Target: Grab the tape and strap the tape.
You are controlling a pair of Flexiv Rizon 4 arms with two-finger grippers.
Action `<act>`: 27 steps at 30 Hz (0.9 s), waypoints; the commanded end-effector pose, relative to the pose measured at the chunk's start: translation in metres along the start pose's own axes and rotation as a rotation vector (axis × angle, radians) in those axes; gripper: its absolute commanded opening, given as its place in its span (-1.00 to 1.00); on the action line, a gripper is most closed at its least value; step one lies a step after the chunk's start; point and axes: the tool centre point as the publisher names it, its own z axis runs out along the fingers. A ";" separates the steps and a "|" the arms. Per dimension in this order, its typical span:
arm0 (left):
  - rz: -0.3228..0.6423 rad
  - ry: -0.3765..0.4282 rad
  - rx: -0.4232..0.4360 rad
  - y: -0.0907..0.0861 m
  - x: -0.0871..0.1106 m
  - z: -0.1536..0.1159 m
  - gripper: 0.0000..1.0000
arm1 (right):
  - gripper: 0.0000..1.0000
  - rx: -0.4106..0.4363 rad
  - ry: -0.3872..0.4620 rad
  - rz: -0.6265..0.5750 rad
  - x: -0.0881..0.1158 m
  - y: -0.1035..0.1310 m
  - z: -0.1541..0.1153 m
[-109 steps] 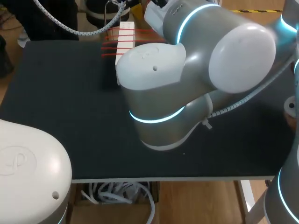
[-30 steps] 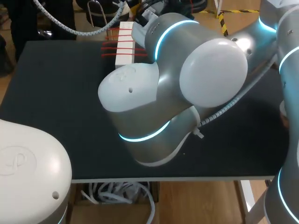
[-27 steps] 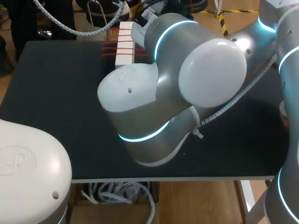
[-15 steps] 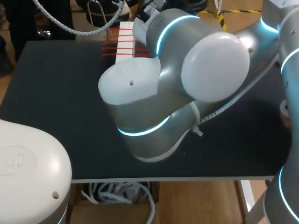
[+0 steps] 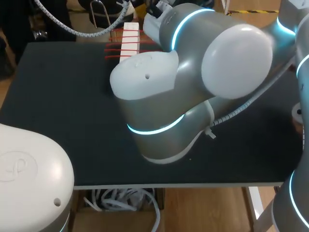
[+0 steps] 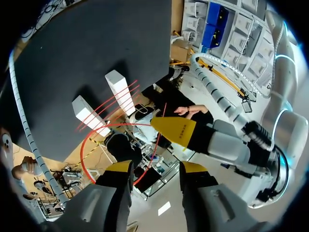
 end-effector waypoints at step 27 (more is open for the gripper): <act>0.000 0.000 -0.001 0.000 0.000 0.000 -1.00 | 1.00 -0.091 -0.021 0.040 0.004 -0.075 -0.023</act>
